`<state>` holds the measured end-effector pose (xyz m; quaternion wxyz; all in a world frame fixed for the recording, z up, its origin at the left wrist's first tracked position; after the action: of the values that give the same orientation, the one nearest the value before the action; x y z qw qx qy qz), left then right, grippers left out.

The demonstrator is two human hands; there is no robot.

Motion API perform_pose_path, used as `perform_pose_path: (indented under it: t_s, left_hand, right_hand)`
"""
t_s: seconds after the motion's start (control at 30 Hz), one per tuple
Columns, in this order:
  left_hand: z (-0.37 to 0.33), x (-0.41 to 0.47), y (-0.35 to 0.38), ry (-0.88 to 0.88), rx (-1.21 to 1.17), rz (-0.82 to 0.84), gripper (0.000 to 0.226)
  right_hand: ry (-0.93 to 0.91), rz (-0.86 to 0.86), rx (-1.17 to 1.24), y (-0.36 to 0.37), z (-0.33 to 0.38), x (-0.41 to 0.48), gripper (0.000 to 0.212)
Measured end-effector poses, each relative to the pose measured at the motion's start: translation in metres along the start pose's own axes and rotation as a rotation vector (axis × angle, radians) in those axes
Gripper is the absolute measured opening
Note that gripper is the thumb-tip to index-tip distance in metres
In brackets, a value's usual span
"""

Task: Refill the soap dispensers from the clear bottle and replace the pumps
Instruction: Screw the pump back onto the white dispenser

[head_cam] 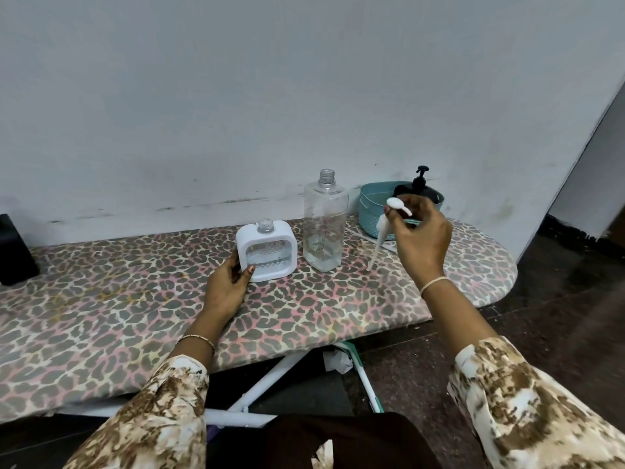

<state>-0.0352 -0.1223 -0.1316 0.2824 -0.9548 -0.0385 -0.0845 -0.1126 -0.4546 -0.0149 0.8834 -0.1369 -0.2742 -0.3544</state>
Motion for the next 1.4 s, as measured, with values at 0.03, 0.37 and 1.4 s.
perform_pose_path:
  t_s: [0.03, 0.37, 1.4]
  left_hand:
    - [0.000, 0.000, 0.000, -0.002, 0.007, 0.001, 0.053]
    - [-0.003, -0.006, -0.002, -0.038, 0.046, -0.009, 0.048]
    - [0.004, 0.004, 0.001, 0.050, -0.088, 0.009, 0.072]
  right_hand:
    - [-0.023, 0.002, 0.043, 0.002, 0.009, 0.001, 0.019]
    - [-0.057, 0.120, 0.429, 0.070, 0.076, 0.002, 0.015]
    - [0.028, 0.708, 0.082, 0.201, 0.025, -0.047, 0.029]
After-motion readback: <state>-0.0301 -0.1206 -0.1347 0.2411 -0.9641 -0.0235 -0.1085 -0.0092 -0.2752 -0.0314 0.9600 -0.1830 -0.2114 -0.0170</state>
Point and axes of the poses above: each hand's wrist, its own x-axis towards the middle knuckle, its own y-axis out of the palm, z = x × y, the point moved 6 cm from there along x, towards the middle knuckle, and after that the axes turned 8 degrees about x, right-handed, at the moved point
